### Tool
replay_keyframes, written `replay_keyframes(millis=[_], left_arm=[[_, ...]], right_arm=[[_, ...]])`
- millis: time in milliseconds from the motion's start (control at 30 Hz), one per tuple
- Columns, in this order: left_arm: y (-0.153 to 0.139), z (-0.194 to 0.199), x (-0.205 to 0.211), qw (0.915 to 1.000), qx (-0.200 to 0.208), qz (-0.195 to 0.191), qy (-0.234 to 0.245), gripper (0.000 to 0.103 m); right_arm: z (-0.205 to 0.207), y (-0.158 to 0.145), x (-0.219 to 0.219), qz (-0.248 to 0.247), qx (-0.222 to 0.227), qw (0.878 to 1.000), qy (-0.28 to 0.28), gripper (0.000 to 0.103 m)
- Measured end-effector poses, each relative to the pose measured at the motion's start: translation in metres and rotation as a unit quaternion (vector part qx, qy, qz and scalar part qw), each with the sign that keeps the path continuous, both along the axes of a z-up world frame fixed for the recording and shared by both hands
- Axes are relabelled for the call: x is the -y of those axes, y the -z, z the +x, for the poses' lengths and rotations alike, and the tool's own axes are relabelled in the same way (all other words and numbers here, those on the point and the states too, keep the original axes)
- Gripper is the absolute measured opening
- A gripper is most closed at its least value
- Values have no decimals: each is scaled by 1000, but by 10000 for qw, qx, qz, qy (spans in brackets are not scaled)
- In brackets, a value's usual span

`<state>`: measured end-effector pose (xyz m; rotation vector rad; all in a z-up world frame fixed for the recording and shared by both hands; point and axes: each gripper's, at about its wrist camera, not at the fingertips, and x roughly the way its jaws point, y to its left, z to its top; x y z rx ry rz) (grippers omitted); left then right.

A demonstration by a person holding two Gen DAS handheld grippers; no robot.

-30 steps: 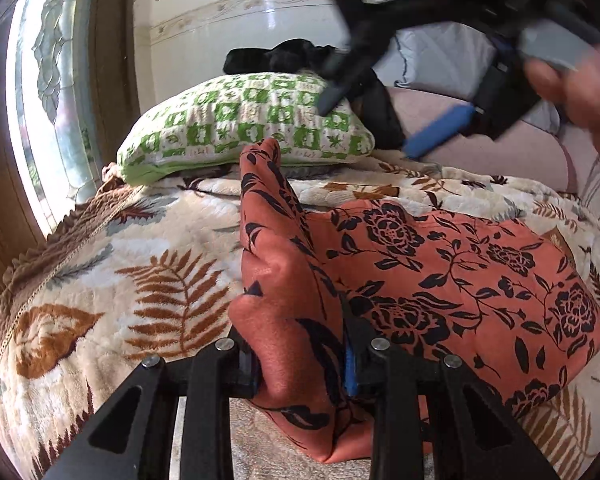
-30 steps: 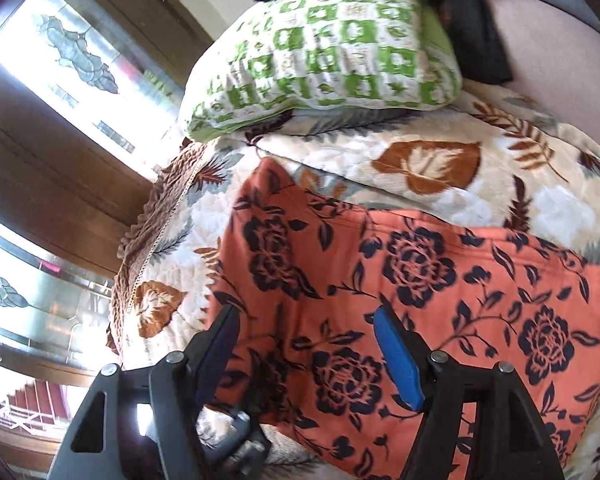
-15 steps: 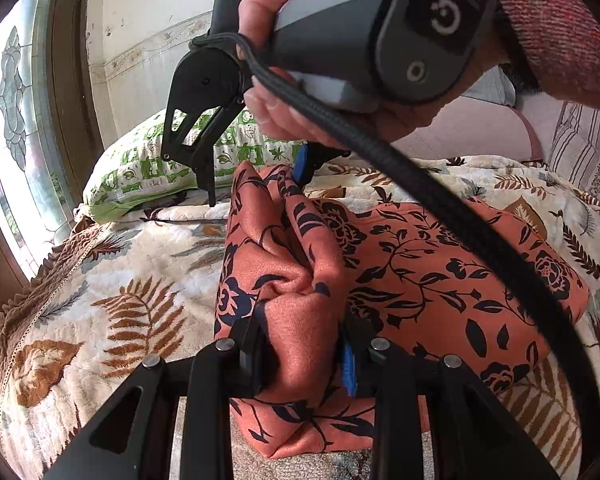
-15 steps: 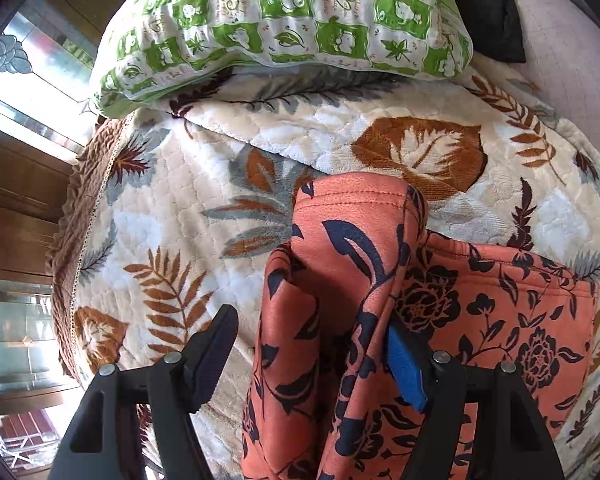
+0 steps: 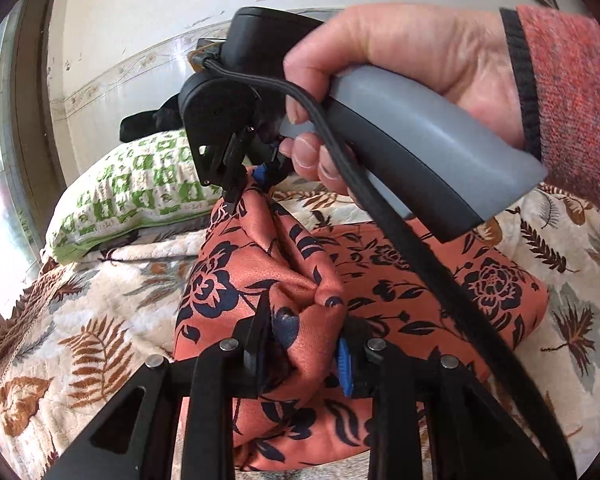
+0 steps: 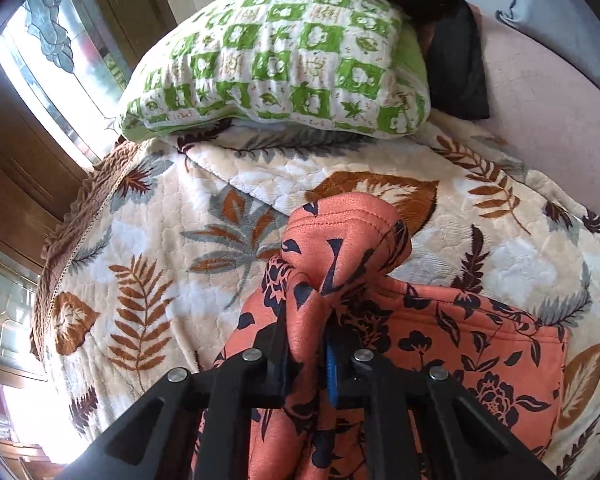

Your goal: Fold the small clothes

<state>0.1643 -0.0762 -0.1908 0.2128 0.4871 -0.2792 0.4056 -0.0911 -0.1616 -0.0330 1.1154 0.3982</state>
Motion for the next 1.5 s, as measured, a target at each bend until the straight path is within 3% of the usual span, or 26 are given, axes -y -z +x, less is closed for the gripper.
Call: replay_keyframes(millis=[200, 300, 400, 600, 767, 867, 933, 1000, 1067, 1133, 1200, 1300, 1367, 1500], left_arm=[[-20, -15, 40, 9974, 207, -332, 607, 25], [-29, -23, 74, 9918, 143, -605, 1113, 21], [-30, -28, 112, 9850, 134, -615, 1606, 19], [-8, -16, 153, 9774, -195, -595, 2017, 19], [18, -9, 164, 9713, -767, -378, 2219, 19], [24, -21, 172, 9703, -715, -131, 2308, 19], [21, -30, 167, 9679, -656, -102, 2426, 25], [18, -36, 165, 9624, -719, -68, 2620, 40], [12, -42, 159, 9577, -691, -19, 2795, 42], [4, -47, 147, 9533, -617, -5, 2958, 47], [-6, -48, 127, 9483, -509, -146, 3129, 58], [-21, -50, 94, 9461, -325, -381, 3200, 61], [-29, -43, 68, 9476, -327, -645, 3112, 61], [-33, -7, 13, 9690, -450, -1112, 2161, 61]], right_arm=[[-18, -19, 101, 626, 311, 9961, 548, 14], [-30, -27, 147, 690, 487, 9935, 766, 14], [-36, -25, 189, 590, 561, 9922, 949, 14], [-32, 6, 251, 619, 402, 9897, 1230, 14], [-23, 42, 264, 621, 190, 9890, 1330, 14], [-20, 65, 268, 653, 7, 9882, 1384, 14], [-20, 76, 272, 759, -105, 9864, 1453, 18], [-20, 80, 277, 881, -150, 9838, 1553, 22], [-23, 76, 283, 1000, -230, 9809, 1651, 29], [-29, 67, 292, 1104, -241, 9770, 1809, 29], [-40, 53, 300, 1135, -101, 9749, 1913, 29], [-65, 27, 306, 1066, 187, 9744, 1970, 29], [-85, 9, 305, 1072, 359, 9749, 1916, 29], [-121, -18, 287, 1011, 562, 9783, 1718, 29]])
